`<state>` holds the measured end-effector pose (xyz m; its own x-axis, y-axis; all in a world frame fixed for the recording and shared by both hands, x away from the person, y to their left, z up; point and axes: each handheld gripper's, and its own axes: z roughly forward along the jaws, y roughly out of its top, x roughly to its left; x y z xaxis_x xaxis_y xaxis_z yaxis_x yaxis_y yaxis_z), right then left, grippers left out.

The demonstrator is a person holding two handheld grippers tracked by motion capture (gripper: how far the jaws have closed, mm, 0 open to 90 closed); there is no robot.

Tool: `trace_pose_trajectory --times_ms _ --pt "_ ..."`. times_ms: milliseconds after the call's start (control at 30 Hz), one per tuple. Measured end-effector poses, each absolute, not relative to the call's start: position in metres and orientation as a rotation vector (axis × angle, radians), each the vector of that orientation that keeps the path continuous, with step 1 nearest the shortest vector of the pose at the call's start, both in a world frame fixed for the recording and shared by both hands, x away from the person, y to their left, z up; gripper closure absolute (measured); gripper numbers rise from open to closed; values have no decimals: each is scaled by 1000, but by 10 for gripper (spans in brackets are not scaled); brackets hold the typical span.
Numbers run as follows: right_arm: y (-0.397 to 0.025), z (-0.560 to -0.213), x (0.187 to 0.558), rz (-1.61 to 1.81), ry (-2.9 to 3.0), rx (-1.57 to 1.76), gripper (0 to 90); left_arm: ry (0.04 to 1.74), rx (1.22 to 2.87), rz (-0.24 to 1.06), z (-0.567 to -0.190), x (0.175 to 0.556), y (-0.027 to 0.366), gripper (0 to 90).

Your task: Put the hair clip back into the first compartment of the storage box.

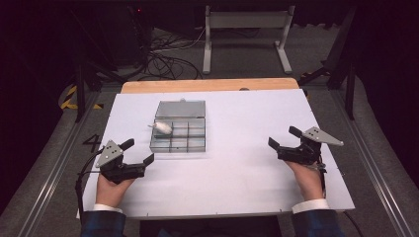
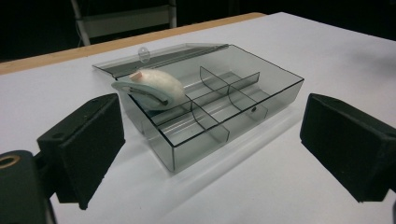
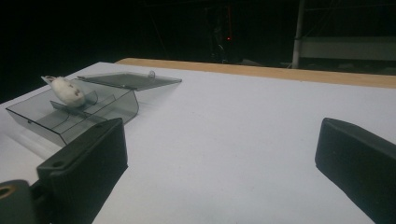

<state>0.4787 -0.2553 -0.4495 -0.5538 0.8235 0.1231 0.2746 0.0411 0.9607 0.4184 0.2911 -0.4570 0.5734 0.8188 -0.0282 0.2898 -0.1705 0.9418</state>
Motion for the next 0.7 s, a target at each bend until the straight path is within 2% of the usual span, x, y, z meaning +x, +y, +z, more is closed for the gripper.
trace_pose_trajectory --times_ms 533,700 --pt "-266 -454 471 1541 1855 1113 32 923 1739 620 -457 418 292 69" --pt "-266 -461 477 1453 1896 1109 5 939 1757 608 -458 420 292 68"
